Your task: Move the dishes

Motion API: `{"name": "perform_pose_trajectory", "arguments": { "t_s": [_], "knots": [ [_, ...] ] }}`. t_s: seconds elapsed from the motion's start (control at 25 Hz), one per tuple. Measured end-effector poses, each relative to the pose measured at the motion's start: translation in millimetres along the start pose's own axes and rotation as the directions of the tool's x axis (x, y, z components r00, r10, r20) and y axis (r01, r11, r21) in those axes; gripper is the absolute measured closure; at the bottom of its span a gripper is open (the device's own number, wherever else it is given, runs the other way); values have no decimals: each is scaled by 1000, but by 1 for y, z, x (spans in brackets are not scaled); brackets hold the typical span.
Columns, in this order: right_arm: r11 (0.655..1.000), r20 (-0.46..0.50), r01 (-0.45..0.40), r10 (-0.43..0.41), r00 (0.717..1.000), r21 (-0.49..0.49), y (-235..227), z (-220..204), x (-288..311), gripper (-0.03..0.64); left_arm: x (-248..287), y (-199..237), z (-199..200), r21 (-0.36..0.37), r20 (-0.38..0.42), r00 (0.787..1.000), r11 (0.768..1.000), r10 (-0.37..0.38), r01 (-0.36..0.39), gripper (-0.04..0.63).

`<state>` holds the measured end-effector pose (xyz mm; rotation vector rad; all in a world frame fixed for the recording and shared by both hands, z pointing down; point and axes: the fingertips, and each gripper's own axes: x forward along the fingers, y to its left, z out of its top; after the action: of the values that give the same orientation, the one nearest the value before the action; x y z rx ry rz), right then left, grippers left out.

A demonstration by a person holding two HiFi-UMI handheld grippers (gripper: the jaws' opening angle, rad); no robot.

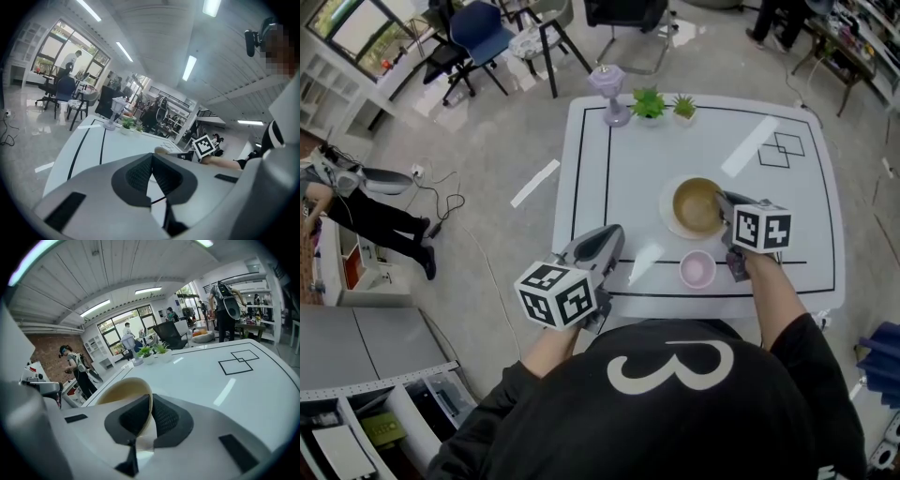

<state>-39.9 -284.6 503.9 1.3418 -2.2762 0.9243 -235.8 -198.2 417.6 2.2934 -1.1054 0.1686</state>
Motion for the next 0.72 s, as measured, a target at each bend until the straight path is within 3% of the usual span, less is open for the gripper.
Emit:
{"name": "perform_pose_trajectory", "arguments": {
  "t_s": [0.36,0.72],
  "knots": [
    [1000,92,3,-3,996,9,8,18,-46,591,4,-16,0,12,-1,999,999,-53,53,592],
    [996,145,58,-68,987,73,-25,14,-94,591,18,-36,2,19,-10,995,995,-98,98,592]
  ]
}}
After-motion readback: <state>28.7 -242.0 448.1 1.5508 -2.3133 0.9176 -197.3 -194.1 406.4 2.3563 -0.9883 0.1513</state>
